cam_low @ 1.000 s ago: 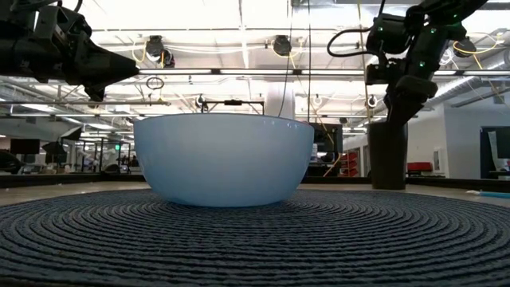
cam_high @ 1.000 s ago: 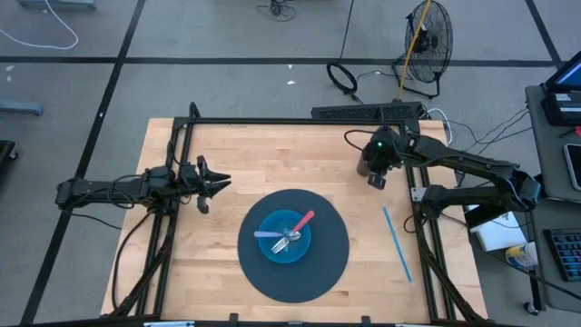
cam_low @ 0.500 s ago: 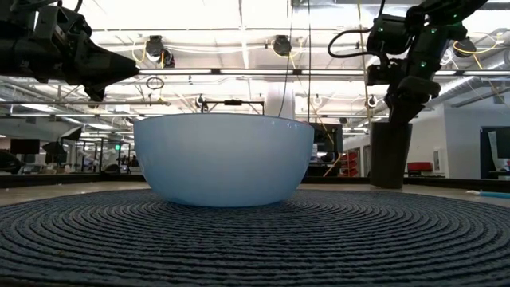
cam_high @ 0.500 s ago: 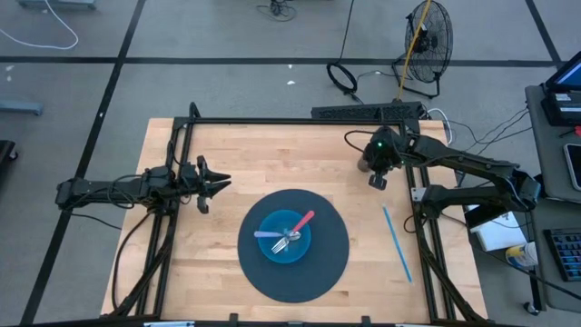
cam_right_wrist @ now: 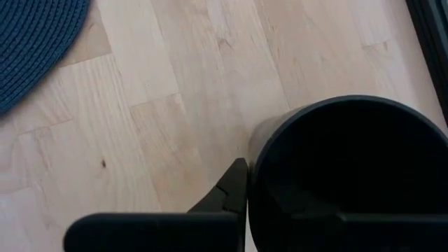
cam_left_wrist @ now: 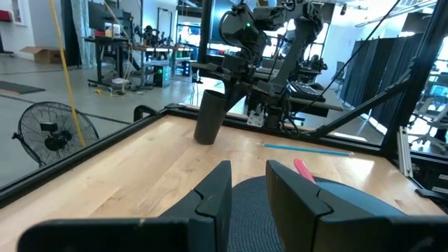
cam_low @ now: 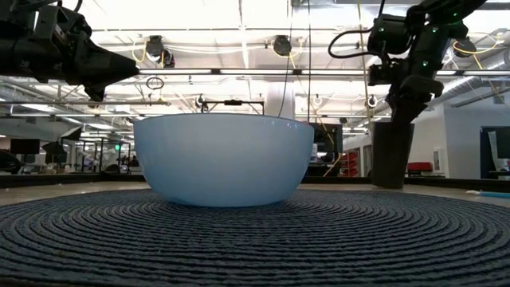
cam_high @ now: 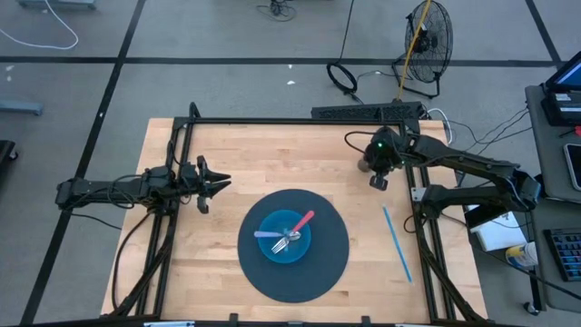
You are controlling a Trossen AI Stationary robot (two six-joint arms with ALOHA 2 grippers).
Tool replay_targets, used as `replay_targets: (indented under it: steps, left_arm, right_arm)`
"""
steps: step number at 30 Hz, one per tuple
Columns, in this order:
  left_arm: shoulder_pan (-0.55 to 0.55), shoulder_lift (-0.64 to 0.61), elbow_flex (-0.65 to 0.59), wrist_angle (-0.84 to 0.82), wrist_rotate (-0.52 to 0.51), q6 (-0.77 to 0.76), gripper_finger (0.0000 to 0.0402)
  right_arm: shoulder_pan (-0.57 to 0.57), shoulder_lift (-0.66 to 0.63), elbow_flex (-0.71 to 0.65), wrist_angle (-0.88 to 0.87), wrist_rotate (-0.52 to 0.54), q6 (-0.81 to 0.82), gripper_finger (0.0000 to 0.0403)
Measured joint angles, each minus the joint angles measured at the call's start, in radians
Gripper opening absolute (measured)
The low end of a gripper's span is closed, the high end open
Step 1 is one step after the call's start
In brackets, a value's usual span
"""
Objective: Pick & Place Utensil
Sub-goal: Put the black cup to the right of the blue bowl on the blue mat
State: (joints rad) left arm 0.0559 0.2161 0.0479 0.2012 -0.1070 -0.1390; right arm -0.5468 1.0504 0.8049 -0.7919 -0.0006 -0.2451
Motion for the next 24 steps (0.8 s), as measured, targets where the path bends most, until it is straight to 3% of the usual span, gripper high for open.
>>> replay_targets:
  steps: [9,24]
  left_arm:
    - [0.000,0.000,0.000,0.006,-0.007,0.002,0.0093]
    - [0.000,0.000,0.000,0.011,-0.010,0.005,0.0093]
  right_arm:
    - [0.023,0.000,0.091,-0.110,0.000,0.021,0.0003]
    - [0.237,0.000,0.214,-0.165,-0.001,0.141,0.0002]
